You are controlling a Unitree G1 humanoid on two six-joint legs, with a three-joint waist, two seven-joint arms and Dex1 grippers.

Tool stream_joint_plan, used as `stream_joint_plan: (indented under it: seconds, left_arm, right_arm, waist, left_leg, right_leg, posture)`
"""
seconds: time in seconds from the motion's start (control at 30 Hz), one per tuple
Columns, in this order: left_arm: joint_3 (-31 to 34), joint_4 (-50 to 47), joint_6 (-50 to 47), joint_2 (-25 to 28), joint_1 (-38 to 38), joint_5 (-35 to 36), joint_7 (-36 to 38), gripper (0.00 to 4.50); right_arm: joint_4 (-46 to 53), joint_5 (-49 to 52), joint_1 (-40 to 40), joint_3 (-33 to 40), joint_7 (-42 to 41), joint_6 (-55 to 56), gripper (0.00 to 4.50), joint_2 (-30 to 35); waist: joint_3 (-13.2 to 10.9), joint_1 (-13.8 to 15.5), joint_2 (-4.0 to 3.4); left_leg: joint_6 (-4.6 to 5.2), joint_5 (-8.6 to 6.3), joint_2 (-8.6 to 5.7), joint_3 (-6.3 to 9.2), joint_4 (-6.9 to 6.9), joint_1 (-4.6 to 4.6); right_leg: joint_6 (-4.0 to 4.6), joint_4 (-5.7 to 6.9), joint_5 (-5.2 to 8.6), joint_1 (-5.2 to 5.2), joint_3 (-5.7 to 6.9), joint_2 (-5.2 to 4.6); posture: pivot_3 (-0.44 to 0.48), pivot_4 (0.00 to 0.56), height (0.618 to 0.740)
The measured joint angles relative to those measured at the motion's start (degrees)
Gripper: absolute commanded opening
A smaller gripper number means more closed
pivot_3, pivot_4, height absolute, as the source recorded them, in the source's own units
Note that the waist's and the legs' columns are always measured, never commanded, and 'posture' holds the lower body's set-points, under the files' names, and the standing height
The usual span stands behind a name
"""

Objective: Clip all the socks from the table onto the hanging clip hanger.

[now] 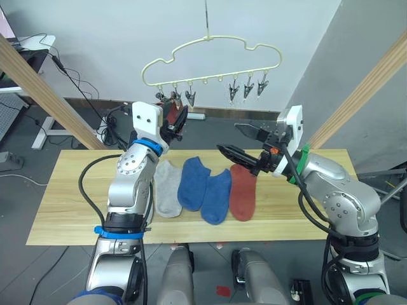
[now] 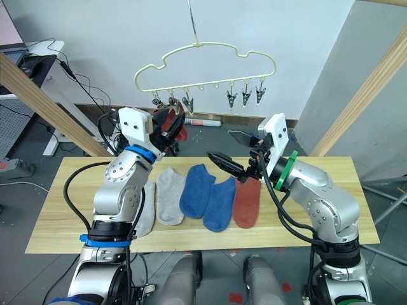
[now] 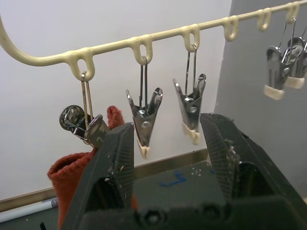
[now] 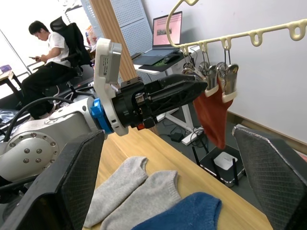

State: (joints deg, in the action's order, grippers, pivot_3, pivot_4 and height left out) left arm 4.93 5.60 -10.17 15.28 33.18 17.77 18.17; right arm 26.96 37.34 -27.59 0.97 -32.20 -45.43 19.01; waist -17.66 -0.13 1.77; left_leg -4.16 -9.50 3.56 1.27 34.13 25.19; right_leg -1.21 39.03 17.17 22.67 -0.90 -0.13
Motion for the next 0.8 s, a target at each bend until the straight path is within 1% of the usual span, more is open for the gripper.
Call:
stream_joint_plan:
  seconds: [0.47, 0.8]
  left_arm:
    - [0.6, 8.1, 5.0, -0.5, 4.9, -2.5, -0.1, 2.39]
    - [0.6, 11.2, 7.4, -0.5, 6.0, -4.8, -0.5, 2.39]
  right_arm:
    - [0.0, 1.2, -0.1, 0.0, 1.3, 0.0, 4.50, 0.7]
    - [0.0, 2.2, -0.1, 0.0, 2.3, 0.0, 4.50, 1.1]
  waist:
    - [0.0, -0.1, 0.00]
    - [0.0, -0.3, 0.00]
  left_leg:
    - [0.00, 0.00, 0.00, 0.01, 0.06, 0.02]
    - [0.00, 0.00, 0.01, 0.02, 0.17, 0.06]
  right_leg:
    - [0.01, 0.02, -0.01, 0.00, 0.02, 0.01]
    - [0.01, 0.07, -0.01, -0.01, 0.03, 0.01]
  posture:
    - [-0.021, 0.284, 0.740]
    - [-0.031, 0.279, 0.740]
